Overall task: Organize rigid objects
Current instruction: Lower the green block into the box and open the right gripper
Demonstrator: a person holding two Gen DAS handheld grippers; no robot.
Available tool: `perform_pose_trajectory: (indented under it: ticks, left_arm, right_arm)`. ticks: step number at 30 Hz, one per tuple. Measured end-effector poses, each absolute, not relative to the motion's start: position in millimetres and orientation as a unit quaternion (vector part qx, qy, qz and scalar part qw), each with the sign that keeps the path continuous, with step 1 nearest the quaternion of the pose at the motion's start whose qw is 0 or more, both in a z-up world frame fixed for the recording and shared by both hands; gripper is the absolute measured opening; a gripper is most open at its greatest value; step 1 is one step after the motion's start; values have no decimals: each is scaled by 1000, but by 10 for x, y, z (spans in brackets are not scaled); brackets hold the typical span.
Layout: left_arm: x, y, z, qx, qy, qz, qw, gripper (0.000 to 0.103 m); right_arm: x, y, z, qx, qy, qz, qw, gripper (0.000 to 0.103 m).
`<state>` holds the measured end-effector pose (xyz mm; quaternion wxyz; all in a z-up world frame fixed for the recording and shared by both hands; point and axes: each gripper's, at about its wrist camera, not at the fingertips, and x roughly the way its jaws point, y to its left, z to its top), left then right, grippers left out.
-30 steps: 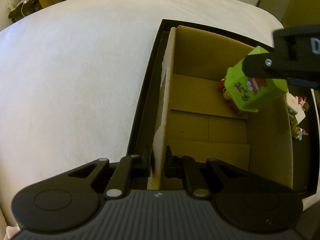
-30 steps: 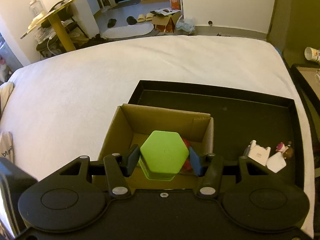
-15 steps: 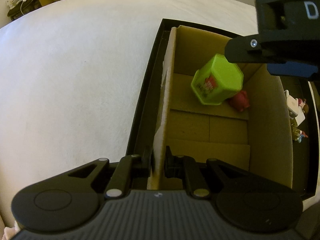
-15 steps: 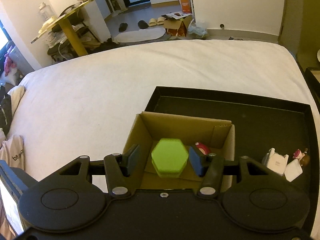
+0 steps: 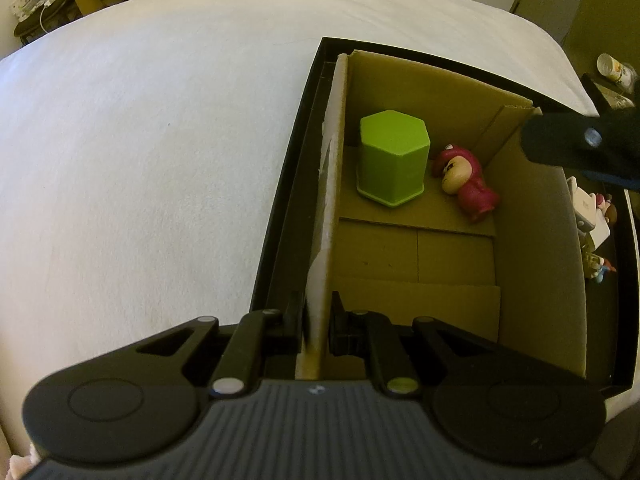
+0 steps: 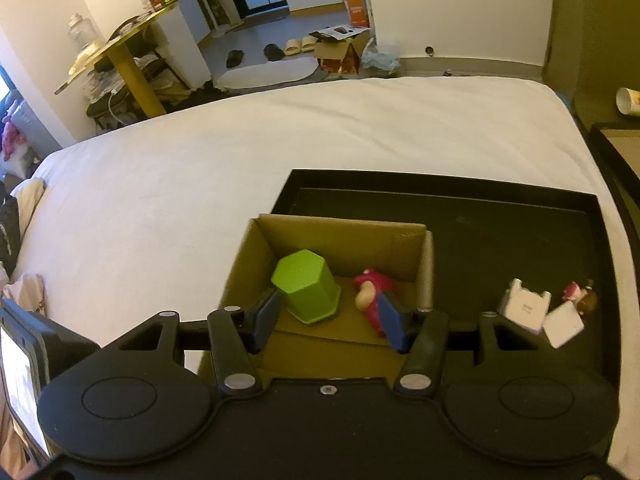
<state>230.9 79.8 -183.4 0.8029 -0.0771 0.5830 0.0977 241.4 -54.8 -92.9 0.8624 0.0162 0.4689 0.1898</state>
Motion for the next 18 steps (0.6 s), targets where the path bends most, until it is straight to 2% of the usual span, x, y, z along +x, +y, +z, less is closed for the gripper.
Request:
perform_pose_trajectory:
  ticks: [6,14,18]
  left_arm:
    - [2306,806,-1838,-77,583,97,803,10]
    - [2296,777,-1836,-70,583,98,804,10]
    - [2304,774,-1836,-67,584,97,803,10]
  right_arm:
    - [2369,-740,-938,20,471,176,864,58]
    - [2259,-1032,-949,33,465,162,870,77]
    - [2186,-1161,-963,37,457,168,873,77]
